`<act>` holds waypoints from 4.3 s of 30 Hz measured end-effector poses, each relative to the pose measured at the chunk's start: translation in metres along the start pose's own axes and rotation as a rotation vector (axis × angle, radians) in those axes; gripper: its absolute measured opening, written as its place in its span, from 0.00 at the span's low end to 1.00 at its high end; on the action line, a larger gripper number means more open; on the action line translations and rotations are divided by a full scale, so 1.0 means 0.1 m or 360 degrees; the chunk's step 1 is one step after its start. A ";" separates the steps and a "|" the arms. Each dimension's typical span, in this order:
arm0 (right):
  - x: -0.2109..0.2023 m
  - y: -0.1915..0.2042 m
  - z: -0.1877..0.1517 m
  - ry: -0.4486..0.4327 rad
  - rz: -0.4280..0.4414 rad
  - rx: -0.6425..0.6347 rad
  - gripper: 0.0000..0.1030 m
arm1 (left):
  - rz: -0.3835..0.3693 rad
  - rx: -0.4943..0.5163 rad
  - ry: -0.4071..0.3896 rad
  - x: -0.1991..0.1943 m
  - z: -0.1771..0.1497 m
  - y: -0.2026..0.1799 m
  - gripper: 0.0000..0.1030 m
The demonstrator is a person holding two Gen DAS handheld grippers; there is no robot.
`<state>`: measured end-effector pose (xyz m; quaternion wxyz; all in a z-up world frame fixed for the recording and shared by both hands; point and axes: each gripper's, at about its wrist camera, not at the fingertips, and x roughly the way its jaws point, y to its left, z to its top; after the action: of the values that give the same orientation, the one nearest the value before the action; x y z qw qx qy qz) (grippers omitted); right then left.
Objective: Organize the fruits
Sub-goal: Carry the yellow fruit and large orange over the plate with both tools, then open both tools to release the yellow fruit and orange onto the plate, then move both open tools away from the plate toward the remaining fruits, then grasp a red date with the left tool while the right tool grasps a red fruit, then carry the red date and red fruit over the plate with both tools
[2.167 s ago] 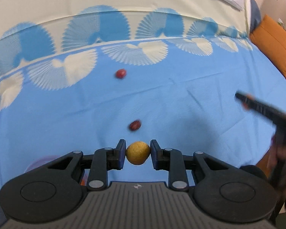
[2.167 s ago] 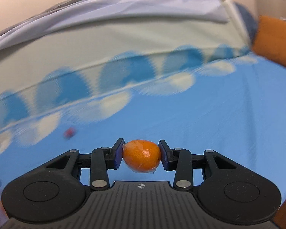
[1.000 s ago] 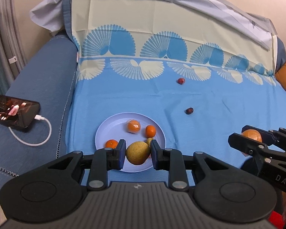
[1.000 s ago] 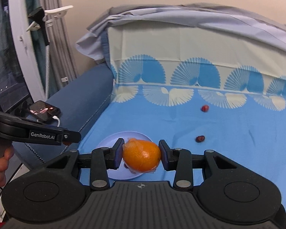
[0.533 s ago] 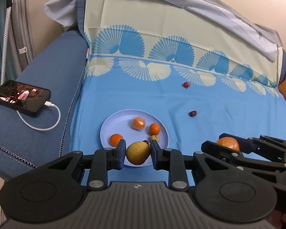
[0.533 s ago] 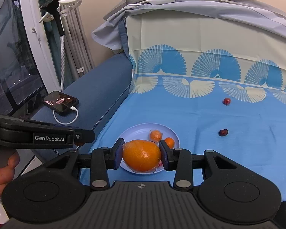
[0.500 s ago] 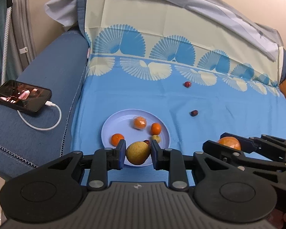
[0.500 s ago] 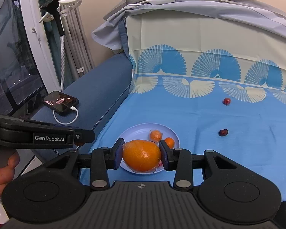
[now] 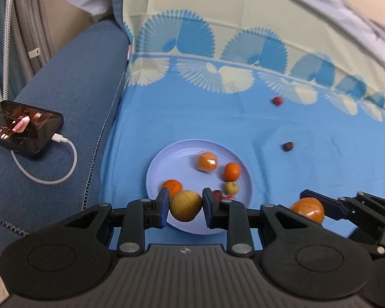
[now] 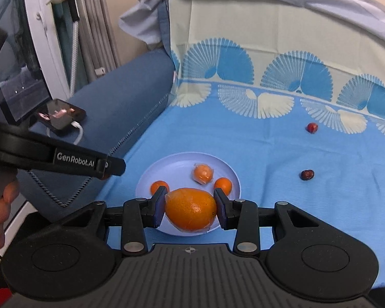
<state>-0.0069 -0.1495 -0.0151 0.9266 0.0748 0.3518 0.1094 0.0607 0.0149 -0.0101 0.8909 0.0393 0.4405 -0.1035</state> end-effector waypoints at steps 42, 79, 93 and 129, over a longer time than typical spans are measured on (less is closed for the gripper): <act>0.54 -0.14 -0.04 0.0251 0.0056 -0.0066 0.99 | 0.0198 0.0140 0.0218 0.71 0.15 -0.06 1.00; -0.66 0.07 -0.53 -0.0113 -0.0055 -0.0077 0.99 | 0.0314 0.0245 -0.0010 -0.49 -0.56 -0.41 1.00; -0.13 -1.70 -0.16 -0.0198 -0.0499 0.0151 0.99 | 0.0017 0.0453 -0.0020 0.30 0.07 -1.18 1.00; 2.75 -3.48 0.80 -0.0113 -0.0196 -0.0008 0.25 | -0.0478 0.0787 0.0188 2.66 0.76 -2.33 0.26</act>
<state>0.2991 -0.4202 -0.2055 0.9437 0.0546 0.3225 0.0504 0.2257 -0.2644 -0.1701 0.8018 0.1956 0.4538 -0.3360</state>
